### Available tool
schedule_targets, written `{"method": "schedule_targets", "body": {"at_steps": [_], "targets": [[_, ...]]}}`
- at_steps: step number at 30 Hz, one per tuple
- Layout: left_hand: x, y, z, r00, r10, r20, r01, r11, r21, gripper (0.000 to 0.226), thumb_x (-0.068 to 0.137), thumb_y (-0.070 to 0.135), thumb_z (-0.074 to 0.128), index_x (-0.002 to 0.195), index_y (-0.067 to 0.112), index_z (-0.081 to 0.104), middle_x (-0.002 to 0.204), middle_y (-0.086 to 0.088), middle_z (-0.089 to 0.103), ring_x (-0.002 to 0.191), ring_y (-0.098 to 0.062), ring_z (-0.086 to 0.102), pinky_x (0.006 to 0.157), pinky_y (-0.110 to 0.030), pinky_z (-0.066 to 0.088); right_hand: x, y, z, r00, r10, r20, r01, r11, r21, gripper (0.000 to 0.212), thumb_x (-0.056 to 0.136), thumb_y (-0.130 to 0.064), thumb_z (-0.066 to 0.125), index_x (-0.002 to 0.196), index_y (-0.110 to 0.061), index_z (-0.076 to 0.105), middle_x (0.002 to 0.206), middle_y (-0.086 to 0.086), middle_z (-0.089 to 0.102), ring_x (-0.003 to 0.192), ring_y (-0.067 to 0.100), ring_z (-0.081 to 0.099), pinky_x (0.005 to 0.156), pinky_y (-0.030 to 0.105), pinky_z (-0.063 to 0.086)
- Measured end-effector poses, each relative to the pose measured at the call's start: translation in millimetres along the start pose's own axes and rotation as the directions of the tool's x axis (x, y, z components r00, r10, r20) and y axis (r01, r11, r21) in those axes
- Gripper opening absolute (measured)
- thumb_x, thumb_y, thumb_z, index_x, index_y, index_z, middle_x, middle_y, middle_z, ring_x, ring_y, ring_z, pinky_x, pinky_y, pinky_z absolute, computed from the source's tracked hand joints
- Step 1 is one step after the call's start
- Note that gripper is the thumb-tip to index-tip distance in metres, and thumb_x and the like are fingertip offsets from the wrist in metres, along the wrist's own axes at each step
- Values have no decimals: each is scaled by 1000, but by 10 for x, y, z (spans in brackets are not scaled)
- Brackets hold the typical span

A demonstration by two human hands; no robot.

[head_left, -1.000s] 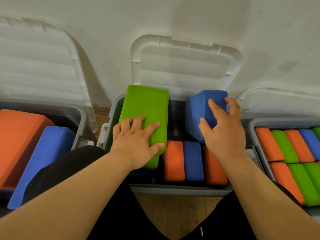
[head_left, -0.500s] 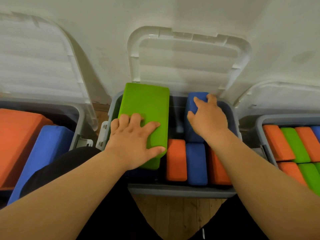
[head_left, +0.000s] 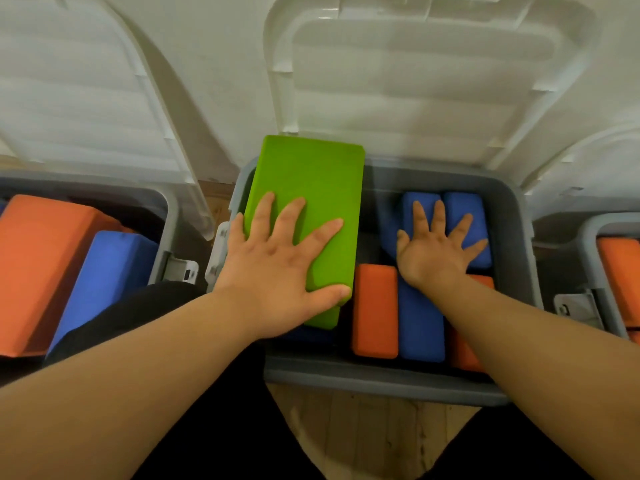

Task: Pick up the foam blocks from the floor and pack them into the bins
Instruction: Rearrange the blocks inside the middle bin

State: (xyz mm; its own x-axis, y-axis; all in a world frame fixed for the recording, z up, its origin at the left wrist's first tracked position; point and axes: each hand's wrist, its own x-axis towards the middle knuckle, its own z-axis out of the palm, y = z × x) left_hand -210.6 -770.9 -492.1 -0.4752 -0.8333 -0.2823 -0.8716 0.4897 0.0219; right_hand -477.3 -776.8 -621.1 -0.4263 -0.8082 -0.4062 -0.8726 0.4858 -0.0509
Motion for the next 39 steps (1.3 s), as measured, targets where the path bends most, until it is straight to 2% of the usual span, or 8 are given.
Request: {"method": "schedule_targets", "body": {"at_steps": [11, 15, 18, 22, 28, 32, 36, 39], "targets": [[-77, -106, 41, 1000, 6, 18, -6, 1000, -25, 90, 74, 97, 13, 148, 60, -21, 167, 4, -12, 153, -38, -18, 122, -65, 2, -42, 61, -252, 984, -69, 164, 41, 985, 169, 78, 98, -70, 38, 160, -47, -4, 170, -9, -17, 154, 38, -19, 117, 70, -6], [-100, -88, 76, 1000, 0, -12, 0, 1000, -16, 90, 74, 97, 13, 150, 59, -17, 168, 4, -10, 154, -38, -17, 121, -65, 4, -500, -65, -883, 979, -191, 77, 26, 485, 874, 43, 105, -34, 53, 147, -36, 46, 144, -14, 52, 138, 10, 45, 116, 36, 31], [-155, -103, 109, 1000, -5, 1, 5, 1000, -29, 90, 74, 97, 12, 150, 60, -17, 169, 4, -11, 154, -36, -18, 122, -64, 2, -922, -213, -856, 944, -311, -112, 253, 460, 851, 31, 104, -23, 57, 126, -45, 56, 123, -20, 61, 106, -15, 56, 100, 16, 42], [-201, -195, 109, 999, -7, -53, 1, 993, -117, 101, 66, 101, 14, 155, 57, -5, 170, 5, -2, 156, -31, -11, 124, -59, 4, -1122, -342, -430, 918, -384, 94, 153, 564, 811, 62, 101, -42, 60, 156, -41, 31, 158, -8, 40, 141, 13, 45, 117, 40, 36], [-227, -94, -40, 947, -313, 71, 313, 853, -417, 114, 58, 94, 61, 155, 53, 17, 164, -2, -2, 142, -49, 28, 118, -54, 30, -1081, -662, -441, 924, -372, 94, 0, 245, 970, 55, 107, -28, 49, 157, -39, 30, 153, -8, 49, 130, 20, 57, 92, 31, 48], [-247, 137, -128, 984, -161, -77, 87, 810, -580, 115, 64, 72, 82, 157, 46, 20, 165, 0, 3, 144, -38, 35, 116, -48, 37, -1053, -574, -602, 966, -255, -33, 49, 58, 997, 59, 106, -13, 49, 159, -32, 31, 130, -11, 68, 114, 14, 69, 87, 35, 59], [-48, 98, -65, 989, -89, -121, 1, 809, -588, 124, 67, 71, 81, 160, 44, 4, 167, -2, 6, 147, -36, 32, 119, -49, 33, -933, 78, -943, 970, -81, -230, 243, 226, 943, 72, 102, -12, 56, 162, -33, 21, 144, -14, 53, 128, 10, 59, 106, 41, 51], [102, -32, 169, 964, -202, 175, 252, 904, -345, 116, 70, 84, 67, 156, 55, -4, 169, -3, -13, 145, -52, 23, 115, -63, 29, -929, 517, -852, 981, -29, -194, 170, 617, 768, 68, 99, -23, 57, 160, -33, 29, 157, -3, 44, 128, 13, 56, 108, 34, 44]]}}
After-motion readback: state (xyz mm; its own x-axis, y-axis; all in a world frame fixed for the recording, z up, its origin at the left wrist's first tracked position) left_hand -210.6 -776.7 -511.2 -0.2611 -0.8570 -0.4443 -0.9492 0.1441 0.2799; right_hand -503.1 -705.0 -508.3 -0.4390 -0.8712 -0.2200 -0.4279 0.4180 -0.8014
